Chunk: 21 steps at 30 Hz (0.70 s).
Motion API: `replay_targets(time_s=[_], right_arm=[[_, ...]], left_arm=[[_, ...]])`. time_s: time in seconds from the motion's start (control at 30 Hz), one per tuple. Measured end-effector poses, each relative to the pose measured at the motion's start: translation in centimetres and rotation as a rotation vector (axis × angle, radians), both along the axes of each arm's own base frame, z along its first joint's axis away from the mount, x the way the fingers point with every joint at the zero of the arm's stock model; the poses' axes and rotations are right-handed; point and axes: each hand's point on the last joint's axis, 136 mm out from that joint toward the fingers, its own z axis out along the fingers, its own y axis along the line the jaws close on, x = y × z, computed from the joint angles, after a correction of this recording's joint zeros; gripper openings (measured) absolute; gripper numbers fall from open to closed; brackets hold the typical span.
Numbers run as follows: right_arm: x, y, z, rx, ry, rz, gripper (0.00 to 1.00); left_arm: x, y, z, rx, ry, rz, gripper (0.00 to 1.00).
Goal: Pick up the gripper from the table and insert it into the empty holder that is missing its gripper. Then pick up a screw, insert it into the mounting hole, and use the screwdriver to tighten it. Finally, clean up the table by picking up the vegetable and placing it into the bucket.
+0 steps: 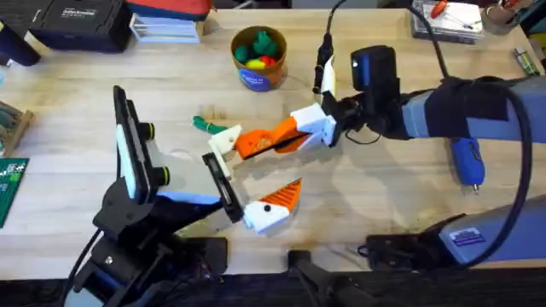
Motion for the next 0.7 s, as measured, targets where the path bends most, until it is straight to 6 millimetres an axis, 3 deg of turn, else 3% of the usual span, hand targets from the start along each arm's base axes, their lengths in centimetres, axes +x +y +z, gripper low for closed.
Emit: replay_targets(time_s=[0.27, 0.7], right_arm=[[0.4, -0.4, 0.3, 0.002, 0.036, -0.007, 0.015], [0.1, 1.3, 1.2, -0.013, 0.034, 0.03, 0.014]], left_arm=[[-0.5, -0.3, 0.0, 0.0, -0.002, -0.031, 0.985], [-0.3, -0.2, 0.0, 0.0, -0.003, -0.02, 0.985]])
